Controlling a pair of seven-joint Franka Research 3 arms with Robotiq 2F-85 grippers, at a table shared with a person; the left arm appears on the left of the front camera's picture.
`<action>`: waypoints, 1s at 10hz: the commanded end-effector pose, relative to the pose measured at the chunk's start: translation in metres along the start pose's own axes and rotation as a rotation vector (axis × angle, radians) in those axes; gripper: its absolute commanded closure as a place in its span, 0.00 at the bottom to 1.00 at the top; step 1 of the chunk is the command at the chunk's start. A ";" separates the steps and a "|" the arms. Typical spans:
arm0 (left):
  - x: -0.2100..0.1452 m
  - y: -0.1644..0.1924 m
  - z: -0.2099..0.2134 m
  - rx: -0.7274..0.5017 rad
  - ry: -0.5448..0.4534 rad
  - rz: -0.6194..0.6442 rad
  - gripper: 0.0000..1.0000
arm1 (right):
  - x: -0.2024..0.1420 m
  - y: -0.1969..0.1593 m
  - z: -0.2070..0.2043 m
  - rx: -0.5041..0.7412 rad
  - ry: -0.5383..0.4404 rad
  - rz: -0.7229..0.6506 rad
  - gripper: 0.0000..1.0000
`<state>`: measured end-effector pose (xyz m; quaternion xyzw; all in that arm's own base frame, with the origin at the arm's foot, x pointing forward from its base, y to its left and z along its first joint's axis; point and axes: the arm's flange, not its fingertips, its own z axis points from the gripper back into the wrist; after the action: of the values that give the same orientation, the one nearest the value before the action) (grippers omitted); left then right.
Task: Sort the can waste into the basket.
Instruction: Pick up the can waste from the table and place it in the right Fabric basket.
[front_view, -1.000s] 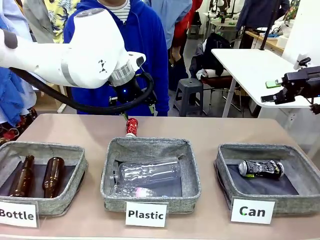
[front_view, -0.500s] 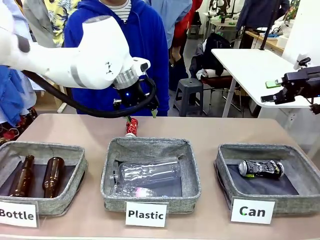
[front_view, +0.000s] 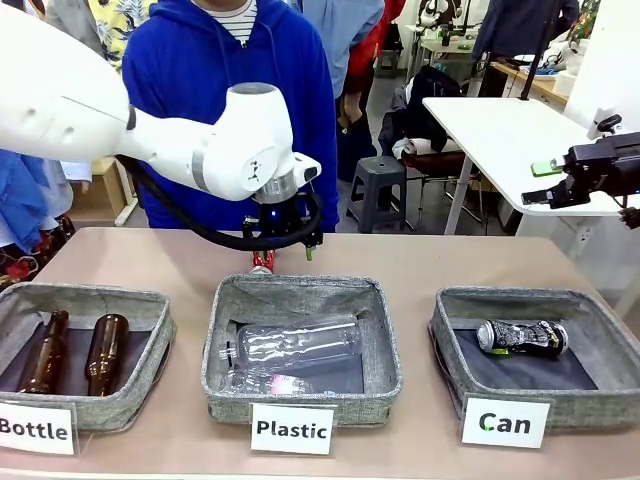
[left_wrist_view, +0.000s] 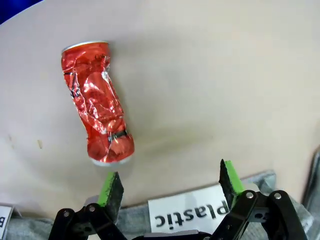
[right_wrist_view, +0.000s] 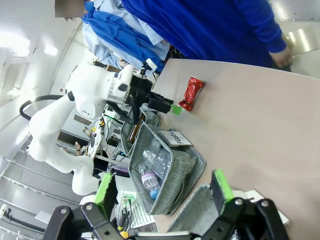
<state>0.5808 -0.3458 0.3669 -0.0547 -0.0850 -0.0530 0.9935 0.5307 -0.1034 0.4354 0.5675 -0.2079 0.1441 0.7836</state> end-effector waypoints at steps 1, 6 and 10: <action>0.007 -0.007 -0.004 0.069 -0.023 0.039 0.00 | -0.001 0.003 0.000 -0.016 0.003 0.018 0.00; 0.007 -0.006 -0.031 0.089 0.002 0.026 0.00 | -0.001 0.003 0.000 -0.016 0.003 0.018 0.00; 0.008 -0.005 -0.030 0.070 0.006 0.043 0.00 | -0.001 0.003 0.000 -0.016 0.003 0.018 0.00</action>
<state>0.5901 -0.3561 0.3347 -0.0282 -0.0788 -0.0426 0.9956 0.5307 -0.1034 0.4353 0.5675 -0.2079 0.1440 0.7836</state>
